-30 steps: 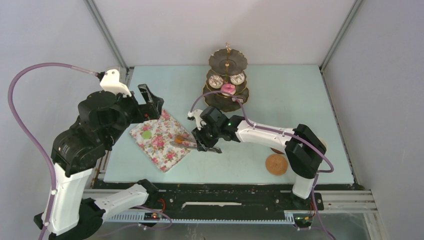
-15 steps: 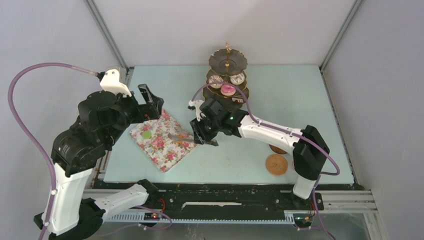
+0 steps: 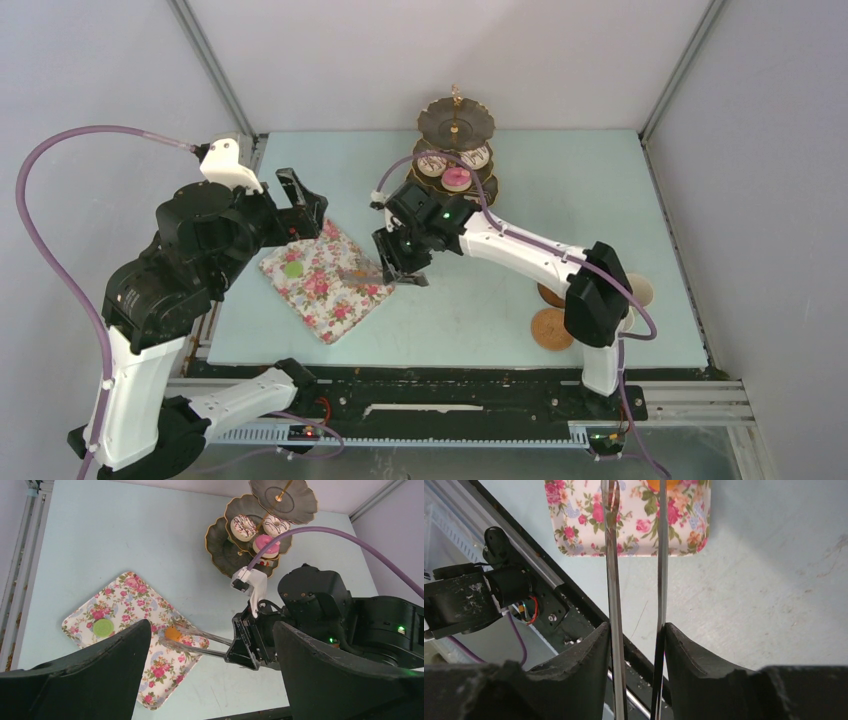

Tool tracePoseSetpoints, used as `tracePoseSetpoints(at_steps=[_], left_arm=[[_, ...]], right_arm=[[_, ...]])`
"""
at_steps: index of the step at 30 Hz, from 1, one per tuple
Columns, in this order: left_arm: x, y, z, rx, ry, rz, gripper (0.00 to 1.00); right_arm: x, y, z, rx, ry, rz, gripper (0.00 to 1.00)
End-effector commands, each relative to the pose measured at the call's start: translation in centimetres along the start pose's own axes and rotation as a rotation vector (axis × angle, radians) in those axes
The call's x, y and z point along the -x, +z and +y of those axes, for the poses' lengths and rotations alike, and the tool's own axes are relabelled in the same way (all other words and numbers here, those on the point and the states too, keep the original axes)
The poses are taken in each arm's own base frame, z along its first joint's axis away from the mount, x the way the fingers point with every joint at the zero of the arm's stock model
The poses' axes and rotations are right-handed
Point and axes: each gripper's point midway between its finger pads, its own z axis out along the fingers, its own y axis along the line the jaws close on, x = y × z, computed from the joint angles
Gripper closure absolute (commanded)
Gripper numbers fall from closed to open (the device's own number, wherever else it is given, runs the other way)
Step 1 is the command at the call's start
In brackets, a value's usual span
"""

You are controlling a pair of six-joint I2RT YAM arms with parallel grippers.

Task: Serve the afternoon tea

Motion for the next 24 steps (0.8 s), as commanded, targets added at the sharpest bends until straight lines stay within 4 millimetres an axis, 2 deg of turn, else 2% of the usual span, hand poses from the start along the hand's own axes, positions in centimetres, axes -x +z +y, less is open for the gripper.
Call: tracePoseSetpoints(at_steps=[1, 7, 24], left_arm=[[0.6, -0.2, -0.4, -0.019, -0.005, -0.017, 0.0], [0.5, -0.1, -0.7, -0.029, -0.008, -0.012, 0.0], [0.8, -0.3, -0.3, -0.015, 0.002, -0.027, 0.0]], right_arm=[[0.4, -1.1, 0.5, 0.037, 0.106, 0.035, 0.55], [-0.1, -0.4, 0.1, 0.015, 0.131, 0.072, 0.55], [0.7, 1.2, -0.6, -0.048, 0.082, 0.079, 0.53]])
